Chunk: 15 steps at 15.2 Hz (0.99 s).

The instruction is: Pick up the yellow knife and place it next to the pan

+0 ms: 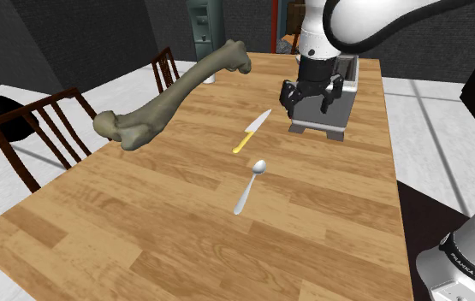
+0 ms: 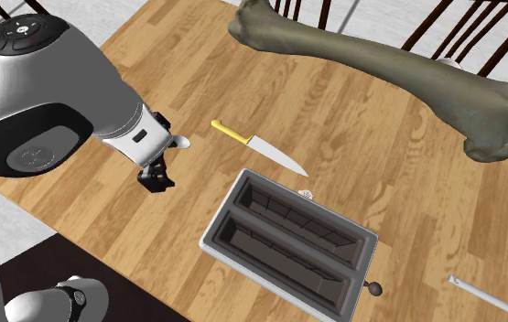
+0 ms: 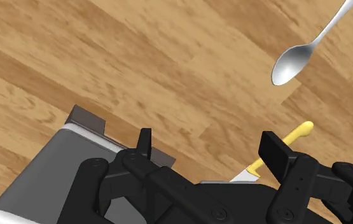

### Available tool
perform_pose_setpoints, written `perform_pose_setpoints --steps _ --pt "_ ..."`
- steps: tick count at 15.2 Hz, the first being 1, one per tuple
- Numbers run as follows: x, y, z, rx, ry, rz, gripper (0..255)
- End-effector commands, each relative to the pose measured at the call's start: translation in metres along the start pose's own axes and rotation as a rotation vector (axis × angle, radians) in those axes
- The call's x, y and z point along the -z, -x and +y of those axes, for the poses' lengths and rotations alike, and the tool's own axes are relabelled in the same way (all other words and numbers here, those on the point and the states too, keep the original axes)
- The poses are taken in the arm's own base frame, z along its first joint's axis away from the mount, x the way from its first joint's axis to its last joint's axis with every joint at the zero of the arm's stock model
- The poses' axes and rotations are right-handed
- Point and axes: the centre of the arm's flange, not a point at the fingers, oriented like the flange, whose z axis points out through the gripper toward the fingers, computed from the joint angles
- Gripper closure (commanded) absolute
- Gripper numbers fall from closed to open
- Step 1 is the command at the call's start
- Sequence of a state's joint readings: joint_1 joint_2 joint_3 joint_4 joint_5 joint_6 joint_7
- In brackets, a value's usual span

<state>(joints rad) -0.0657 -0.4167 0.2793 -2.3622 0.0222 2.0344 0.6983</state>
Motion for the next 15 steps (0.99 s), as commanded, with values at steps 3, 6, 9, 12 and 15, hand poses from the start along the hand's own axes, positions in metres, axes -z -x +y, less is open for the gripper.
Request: perform_pose_setpoints --steps 3,6,9,12,15 --pt "-0.031 -0.024 -0.038 -0.107 -0.007 0.015 0" --pt "-0.052 -0.044 -0.063 -0.185 -0.01 0.026 0" --pt "-0.073 -0.067 -0.086 -0.263 -0.013 0.038 0" --pt "-0.094 -0.091 -0.107 -0.341 -0.016 0.049 0" --pt "-0.114 -0.118 -0.126 -0.419 -0.019 0.06 0"
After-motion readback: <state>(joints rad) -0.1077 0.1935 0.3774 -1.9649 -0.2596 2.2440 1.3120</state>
